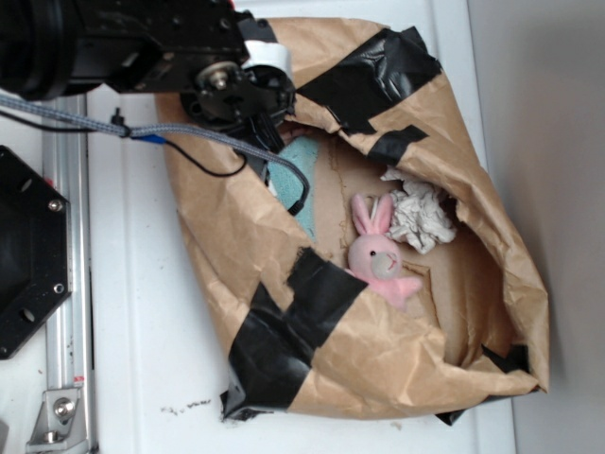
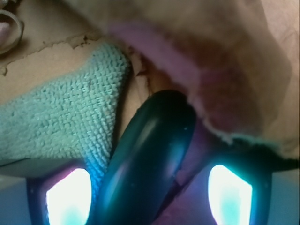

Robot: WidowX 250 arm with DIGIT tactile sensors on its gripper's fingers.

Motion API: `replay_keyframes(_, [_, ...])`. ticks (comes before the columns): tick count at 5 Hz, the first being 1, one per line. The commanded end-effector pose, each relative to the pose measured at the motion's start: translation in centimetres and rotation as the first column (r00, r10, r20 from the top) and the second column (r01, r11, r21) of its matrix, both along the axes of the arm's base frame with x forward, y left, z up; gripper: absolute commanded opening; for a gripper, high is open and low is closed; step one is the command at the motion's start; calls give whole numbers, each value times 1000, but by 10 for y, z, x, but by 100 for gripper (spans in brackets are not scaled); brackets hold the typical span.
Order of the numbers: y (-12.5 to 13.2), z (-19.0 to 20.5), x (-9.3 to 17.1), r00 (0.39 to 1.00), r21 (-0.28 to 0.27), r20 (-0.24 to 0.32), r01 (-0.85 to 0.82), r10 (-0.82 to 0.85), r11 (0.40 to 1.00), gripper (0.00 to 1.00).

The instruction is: Grab the plastic pickle.

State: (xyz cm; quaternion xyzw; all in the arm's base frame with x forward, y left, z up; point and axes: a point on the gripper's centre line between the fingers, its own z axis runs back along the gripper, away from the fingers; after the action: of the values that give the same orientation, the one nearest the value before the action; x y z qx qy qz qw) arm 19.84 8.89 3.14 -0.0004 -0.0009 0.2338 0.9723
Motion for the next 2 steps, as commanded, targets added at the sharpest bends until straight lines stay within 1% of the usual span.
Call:
replay_keyframes(1, [12, 6, -8, 1000, 44, 8, -4, 4, 999, 99])
replay_keyframes(2, [12, 5, -8, 1000, 63, 13, -2, 2, 998, 0])
